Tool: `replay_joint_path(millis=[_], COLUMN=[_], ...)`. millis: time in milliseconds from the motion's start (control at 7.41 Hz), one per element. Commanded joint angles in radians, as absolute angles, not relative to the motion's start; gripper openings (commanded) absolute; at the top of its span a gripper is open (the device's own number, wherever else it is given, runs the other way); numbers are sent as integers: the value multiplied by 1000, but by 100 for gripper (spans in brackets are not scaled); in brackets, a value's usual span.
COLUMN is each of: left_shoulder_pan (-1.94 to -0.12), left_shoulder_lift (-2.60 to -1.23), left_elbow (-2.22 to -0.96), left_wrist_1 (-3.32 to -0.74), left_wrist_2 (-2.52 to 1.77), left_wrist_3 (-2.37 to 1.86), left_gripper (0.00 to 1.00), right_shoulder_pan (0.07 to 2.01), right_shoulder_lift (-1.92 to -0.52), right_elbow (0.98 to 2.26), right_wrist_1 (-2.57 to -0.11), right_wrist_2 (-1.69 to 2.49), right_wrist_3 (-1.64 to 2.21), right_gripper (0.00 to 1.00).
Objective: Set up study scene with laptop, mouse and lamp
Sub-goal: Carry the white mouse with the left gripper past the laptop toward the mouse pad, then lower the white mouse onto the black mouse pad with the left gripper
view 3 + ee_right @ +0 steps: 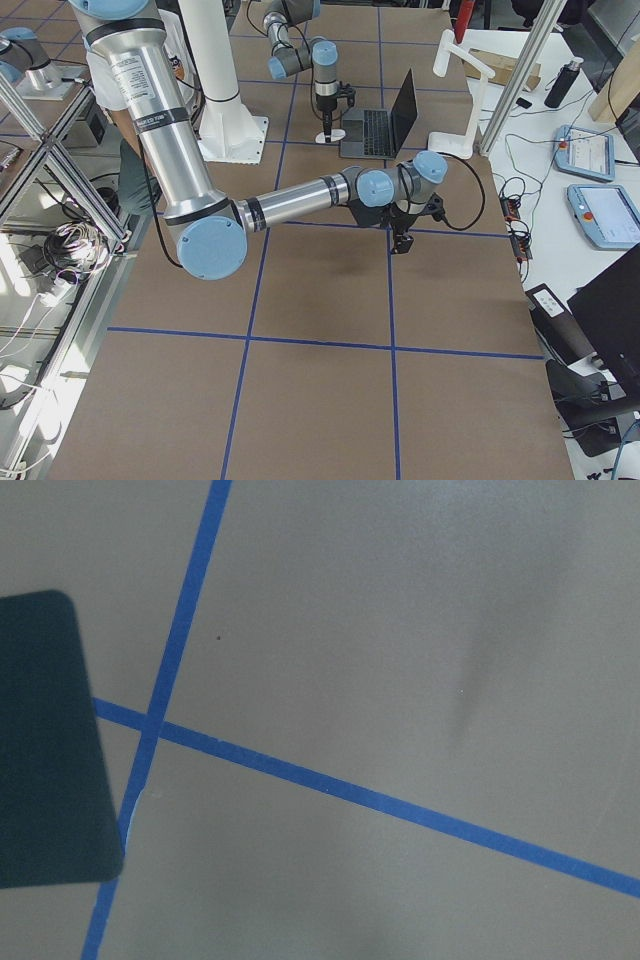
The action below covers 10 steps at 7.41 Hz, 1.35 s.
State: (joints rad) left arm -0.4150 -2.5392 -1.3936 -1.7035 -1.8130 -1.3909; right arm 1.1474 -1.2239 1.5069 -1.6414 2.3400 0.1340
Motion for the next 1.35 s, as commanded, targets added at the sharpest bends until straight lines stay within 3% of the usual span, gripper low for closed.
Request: replay_joint_path(millis=[0, 540, 1214], left_shoulder_pan=[-443, -440, -437], left_shoulder_lift=[-2797, -3040, -3069], left_elbow=[-1000, -584, -497], left_wrist_1=[-1809, -1952, -2034], left_wrist_2=[-1798, -1756, -1720], left_wrist_3=[-1419, -1420, -1456], left_gripper=[61, 61, 61], right_shoulder_pan=[1147, 1147, 1149], right_shoulder_lift=[-1223, -1221, -1223], right_elbow=[1503, 1503, 1505], right_wrist_1=[-1641, -1641, -1643], right_wrist_2=[2339, 2339, 2349], right_wrist_3=[133, 135, 137], right_gripper=[99, 99, 99])
